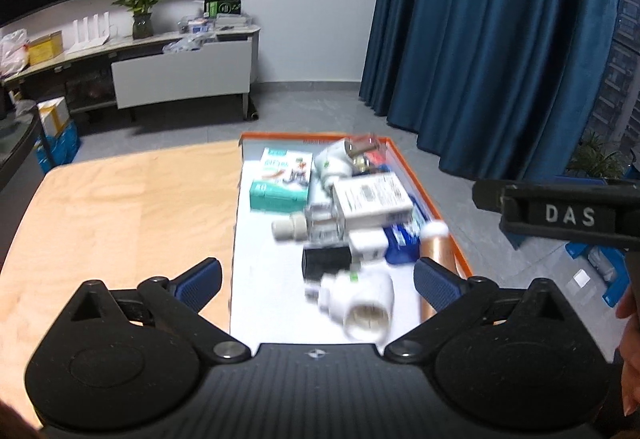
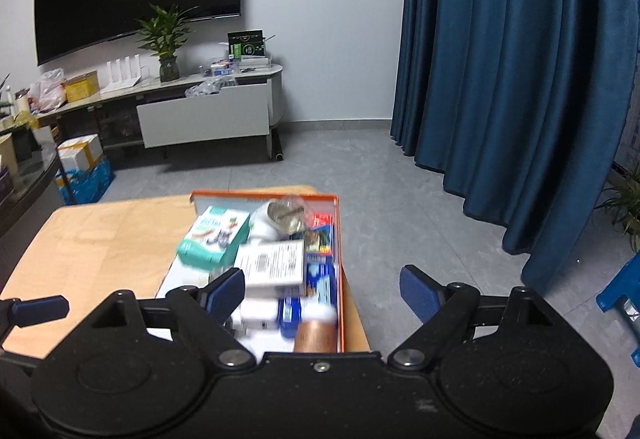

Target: Organize rigid objects

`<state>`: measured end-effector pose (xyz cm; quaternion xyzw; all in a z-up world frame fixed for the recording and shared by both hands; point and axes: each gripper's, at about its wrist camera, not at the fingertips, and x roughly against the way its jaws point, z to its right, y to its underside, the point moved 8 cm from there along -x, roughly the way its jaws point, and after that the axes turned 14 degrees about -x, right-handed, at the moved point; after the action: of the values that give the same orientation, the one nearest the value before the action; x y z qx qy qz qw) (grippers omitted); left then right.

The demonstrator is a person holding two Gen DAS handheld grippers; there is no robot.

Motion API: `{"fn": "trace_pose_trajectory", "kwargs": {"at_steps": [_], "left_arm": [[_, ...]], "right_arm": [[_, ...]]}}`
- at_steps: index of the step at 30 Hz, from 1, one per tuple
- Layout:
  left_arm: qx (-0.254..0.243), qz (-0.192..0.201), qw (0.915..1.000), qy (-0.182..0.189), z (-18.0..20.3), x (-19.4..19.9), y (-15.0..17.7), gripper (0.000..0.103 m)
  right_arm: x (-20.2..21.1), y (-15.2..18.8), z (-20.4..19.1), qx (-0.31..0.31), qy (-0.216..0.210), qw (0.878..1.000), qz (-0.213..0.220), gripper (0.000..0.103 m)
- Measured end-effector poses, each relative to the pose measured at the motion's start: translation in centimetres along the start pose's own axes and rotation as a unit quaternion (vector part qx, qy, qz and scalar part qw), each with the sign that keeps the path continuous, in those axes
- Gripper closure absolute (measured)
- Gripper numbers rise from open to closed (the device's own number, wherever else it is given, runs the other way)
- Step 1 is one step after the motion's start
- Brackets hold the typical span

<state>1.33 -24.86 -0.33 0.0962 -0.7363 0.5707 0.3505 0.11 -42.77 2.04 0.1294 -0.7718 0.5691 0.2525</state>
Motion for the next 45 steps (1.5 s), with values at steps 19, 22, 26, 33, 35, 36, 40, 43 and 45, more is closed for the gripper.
{"fn": "trace_pose_trajectory", "kwargs": {"at_steps": [19,22,26,33,35,36,40,43,45], "left_arm": [[-0.005,-0.062,0.9976,-0.03,1.3,1.4,5.4,0.0],[-0.005,-0.062,0.9973,-0.038,1.2,1.4,5.5,0.0],[0.001,-0.066,0.9972,-0.035,1.0,1.2,5.7,0.0],[0.005,-0.067,0.9971,-0.035,0.9,1.0,5.7,0.0],[0.005,-0.067,0.9971,-0.035,0.9,1.0,5.7,0.0],[0.004,-0.066,0.9972,-0.035,0.8,1.0,5.7,0.0],[0.007,-0.068,0.9971,-0.034,0.8,0.9,5.8,0.0],[0.008,-0.069,0.997,-0.034,0.7,0.8,5.9,0.0],[0.009,-0.07,0.9969,-0.034,0.8,0.8,5.9,0.0]], "right_arm": [[2.8,7.8,2.5,0.001,0.007,0.999,-0.047,0.003],[2.7,8.4,2.5,0.005,0.006,0.999,-0.052,0.003],[2.5,8.8,2.5,0.005,0.005,0.998,-0.058,0.003],[2.2,9.1,2.5,0.001,0.007,0.998,-0.064,0.003],[2.1,9.1,2.5,0.001,0.007,0.998,-0.065,0.003],[2.1,9.2,2.4,0.001,0.007,0.998,-0.065,0.003],[1.8,9.3,2.4,0.003,0.008,0.998,-0.068,0.003],[1.8,9.4,2.3,0.004,0.009,0.998,-0.069,0.003],[1.8,9.5,2.3,0.005,0.01,0.997,-0.07,0.003]]}}
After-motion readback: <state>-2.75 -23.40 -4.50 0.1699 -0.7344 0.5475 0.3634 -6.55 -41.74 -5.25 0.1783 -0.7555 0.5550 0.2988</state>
